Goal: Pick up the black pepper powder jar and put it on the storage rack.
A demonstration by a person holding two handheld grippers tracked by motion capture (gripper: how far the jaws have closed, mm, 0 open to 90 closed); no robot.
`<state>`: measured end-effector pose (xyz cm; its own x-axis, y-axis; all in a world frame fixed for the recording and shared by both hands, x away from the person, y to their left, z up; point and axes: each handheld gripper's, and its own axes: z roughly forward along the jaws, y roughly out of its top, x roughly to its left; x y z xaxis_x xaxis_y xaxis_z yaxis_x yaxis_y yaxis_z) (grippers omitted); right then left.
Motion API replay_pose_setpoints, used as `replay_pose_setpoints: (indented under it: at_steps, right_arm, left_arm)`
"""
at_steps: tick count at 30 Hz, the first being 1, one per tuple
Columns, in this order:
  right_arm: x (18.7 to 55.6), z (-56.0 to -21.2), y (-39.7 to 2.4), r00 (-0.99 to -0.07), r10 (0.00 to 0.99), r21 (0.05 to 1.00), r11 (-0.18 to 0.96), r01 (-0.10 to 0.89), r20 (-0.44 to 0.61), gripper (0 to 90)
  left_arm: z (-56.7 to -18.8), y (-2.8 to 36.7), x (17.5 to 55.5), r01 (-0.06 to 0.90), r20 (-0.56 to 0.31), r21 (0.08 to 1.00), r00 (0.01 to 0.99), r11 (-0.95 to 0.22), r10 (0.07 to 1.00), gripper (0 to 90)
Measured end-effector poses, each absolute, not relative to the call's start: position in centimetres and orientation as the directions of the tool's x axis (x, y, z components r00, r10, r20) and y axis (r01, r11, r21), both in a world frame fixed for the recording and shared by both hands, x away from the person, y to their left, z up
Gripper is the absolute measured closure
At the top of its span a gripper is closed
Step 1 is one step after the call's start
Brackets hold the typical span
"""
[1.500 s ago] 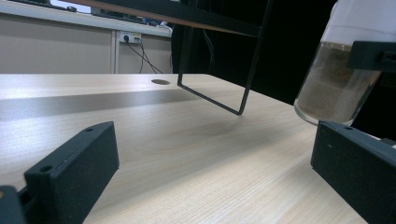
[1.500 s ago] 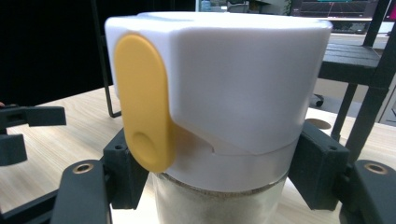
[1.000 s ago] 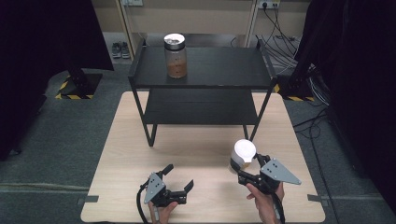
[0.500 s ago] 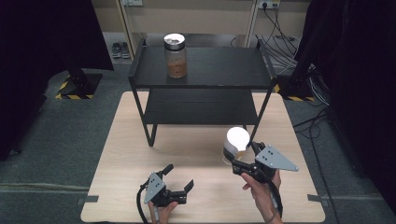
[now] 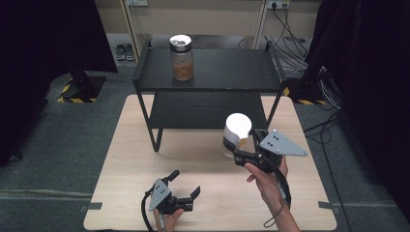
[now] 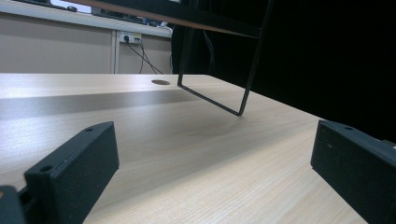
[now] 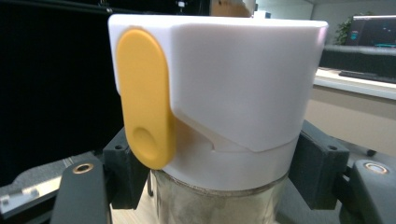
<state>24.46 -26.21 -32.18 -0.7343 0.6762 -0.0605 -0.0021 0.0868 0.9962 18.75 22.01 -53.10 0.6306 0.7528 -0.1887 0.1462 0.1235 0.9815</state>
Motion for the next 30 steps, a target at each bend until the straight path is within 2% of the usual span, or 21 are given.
replay_pose_setpoints:
  at_steps: [14,30]
  right_arm:
    - [27.3,-27.3,-25.0,-0.753,0.656,0.996,0.086,0.001,-0.056,30.7]
    - [29.8,-23.4,-23.3,-0.753,0.656,0.996,0.09,0.009,-0.052,30.7]
  left_arm:
    - [-53.1,22.0,18.9,0.153,-0.191,0.981,0.634,0.12,0.749,0.5]
    - [-53.1,22.1,18.9,0.153,-0.194,0.98,0.634,0.125,0.748,0.5]
